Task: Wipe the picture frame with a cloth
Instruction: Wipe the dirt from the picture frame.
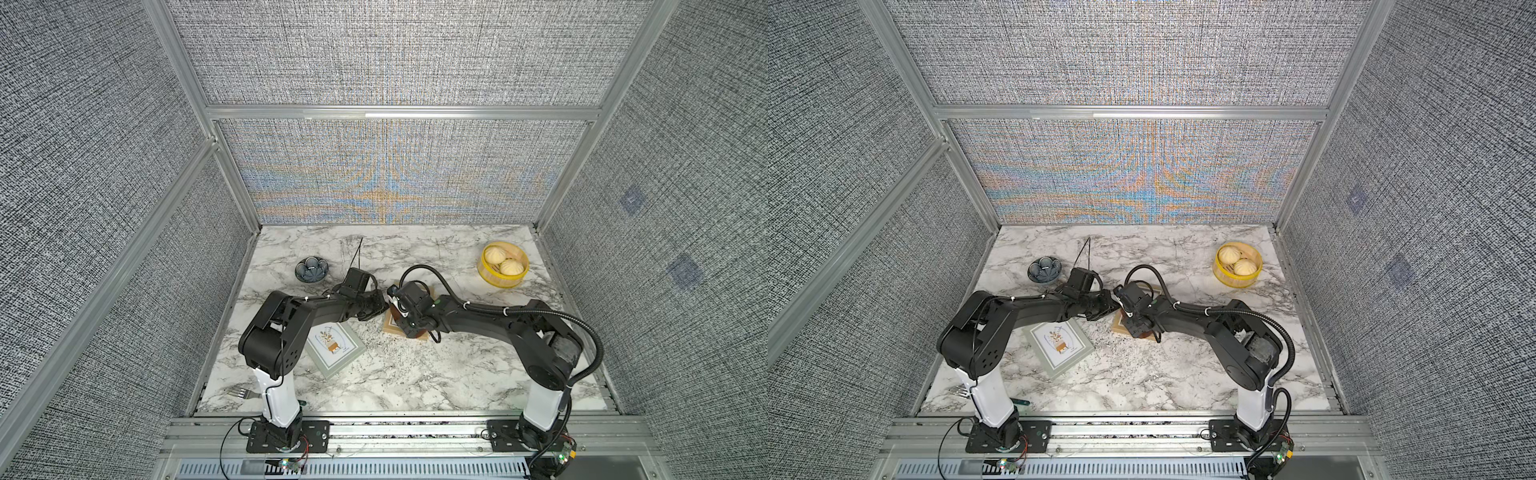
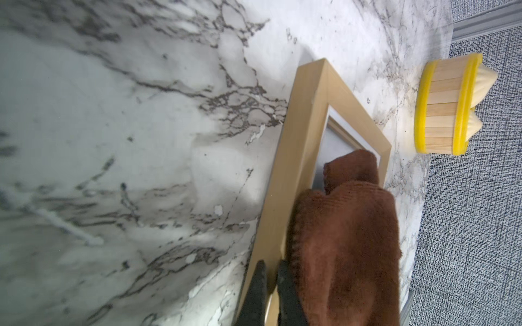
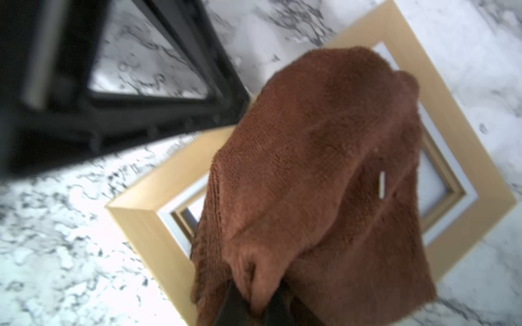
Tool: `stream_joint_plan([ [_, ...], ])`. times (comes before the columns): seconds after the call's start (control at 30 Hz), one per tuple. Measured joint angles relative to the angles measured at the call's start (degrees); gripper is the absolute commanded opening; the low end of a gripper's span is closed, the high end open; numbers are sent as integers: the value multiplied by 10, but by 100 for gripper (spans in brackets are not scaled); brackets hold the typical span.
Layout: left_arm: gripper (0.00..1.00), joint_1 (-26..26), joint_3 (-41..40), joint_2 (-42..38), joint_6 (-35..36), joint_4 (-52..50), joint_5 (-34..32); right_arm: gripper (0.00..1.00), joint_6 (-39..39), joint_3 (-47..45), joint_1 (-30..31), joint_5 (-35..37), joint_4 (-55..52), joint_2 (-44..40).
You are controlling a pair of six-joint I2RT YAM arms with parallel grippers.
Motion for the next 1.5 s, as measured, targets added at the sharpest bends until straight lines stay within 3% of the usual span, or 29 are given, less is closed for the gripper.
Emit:
stream_joint_plan([
  [0.23,9,0,1,1,0,-1,2,4,0,-31,-16,15,7,-25],
  [0.53,9,0,0,1,-3,0,2,4,-8,43,19,31,-14,28],
  [0.87,8,0,9,3,-2,-10,3,3,3,-99,-15,15,77,-62],
  [1.17,7,1,31,17,29,-31,14,2,8,59,-73,58,53,62],
  [1.3,7,1,35,19,42,-35,14,2,13,118,-96,45,39,94],
  [1.4,7,1,36,19,43,-38,14,2,15,130,-98,23,34,96],
  [1.5,7,1,36,19,42,-38,13,2,9,86,-86,-2,37,75],
])
